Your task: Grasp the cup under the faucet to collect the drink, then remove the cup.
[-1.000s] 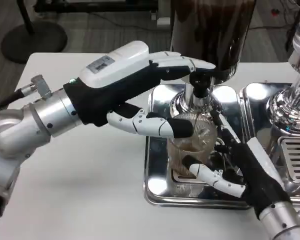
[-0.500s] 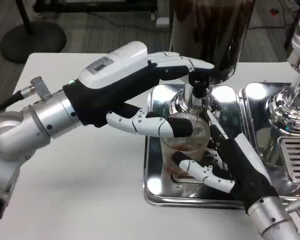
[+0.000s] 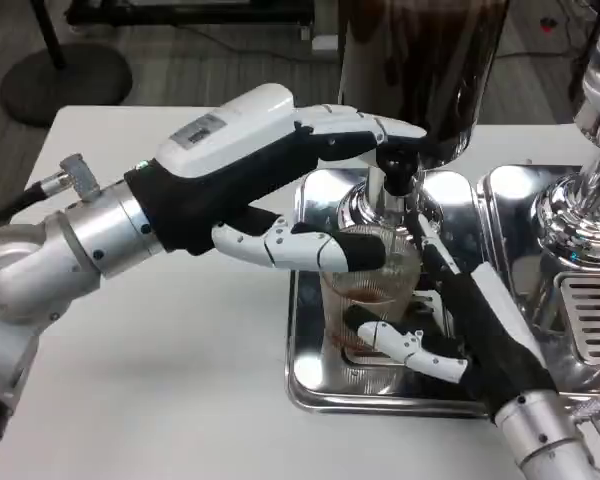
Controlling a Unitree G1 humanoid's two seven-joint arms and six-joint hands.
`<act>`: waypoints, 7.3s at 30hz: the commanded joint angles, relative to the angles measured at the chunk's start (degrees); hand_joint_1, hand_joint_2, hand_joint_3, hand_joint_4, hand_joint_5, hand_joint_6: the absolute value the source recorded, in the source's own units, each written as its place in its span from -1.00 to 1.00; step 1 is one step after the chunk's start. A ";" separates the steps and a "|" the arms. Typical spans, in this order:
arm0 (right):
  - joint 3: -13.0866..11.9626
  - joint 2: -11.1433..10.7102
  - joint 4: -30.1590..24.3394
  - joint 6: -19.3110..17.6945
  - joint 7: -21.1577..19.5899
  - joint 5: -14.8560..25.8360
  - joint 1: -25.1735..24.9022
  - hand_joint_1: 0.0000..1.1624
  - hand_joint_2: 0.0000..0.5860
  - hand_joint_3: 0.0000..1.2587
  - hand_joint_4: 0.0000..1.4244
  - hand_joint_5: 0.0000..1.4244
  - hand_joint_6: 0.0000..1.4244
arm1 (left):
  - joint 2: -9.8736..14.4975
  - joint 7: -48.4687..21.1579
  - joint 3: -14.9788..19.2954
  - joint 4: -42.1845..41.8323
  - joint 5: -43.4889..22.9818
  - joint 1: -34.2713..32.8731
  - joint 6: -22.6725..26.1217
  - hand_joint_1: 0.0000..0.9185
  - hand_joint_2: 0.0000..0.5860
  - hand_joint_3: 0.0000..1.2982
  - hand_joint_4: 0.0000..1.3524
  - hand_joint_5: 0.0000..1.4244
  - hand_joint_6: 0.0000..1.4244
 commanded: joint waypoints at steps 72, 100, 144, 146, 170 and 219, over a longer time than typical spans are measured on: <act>0.75 1.56 -2.81 1.58 -6.08 -5.07 0.81 0.06 -0.37 -1.00 -1.00 -0.90 -0.63 | 1.74 6.68 1.78 -3.80 4.19 6.28 -0.92 -1.00 -0.74 -0.76 -0.80 -0.69 -0.71; 1.15 2.55 -1.80 0.44 -8.11 -5.01 0.60 0.06 -0.37 -0.96 -0.94 -0.76 -0.55 | 2.57 13.48 13.49 -3.99 3.19 13.58 9.12 -1.00 -0.58 -0.75 -0.82 -0.73 -0.67; 3.30 1.52 -2.77 2.90 -8.04 -7.77 0.32 0.09 -0.39 -0.92 -0.87 -0.61 -0.49 | 3.81 12.43 14.76 -1.30 3.02 16.36 10.32 -1.00 -0.39 -0.61 -0.64 -0.61 -0.64; 3.35 1.48 -2.85 3.11 -7.91 -7.97 0.25 0.09 -0.39 -0.92 -0.88 -0.61 -0.49 | 3.83 12.35 14.73 -1.16 2.95 16.35 10.33 -1.00 -0.39 -0.60 -0.64 -0.60 -0.64; 3.80 1.85 -5.51 6.66 -9.37 -11.20 1.07 0.33 -0.44 -0.69 -0.69 -0.41 -0.31 | 4.32 11.87 14.50 -0.77 1.70 16.59 10.97 -1.00 -0.38 -0.54 -0.58 -0.57 -0.64; 0.74 2.39 -12.50 3.48 -26.34 -16.18 8.51 0.35 -0.33 -0.17 -0.12 0.15 0.34 | 3.18 10.11 11.82 0.43 1.05 16.07 9.57 -1.00 -0.39 -0.59 -0.58 -0.57 -0.62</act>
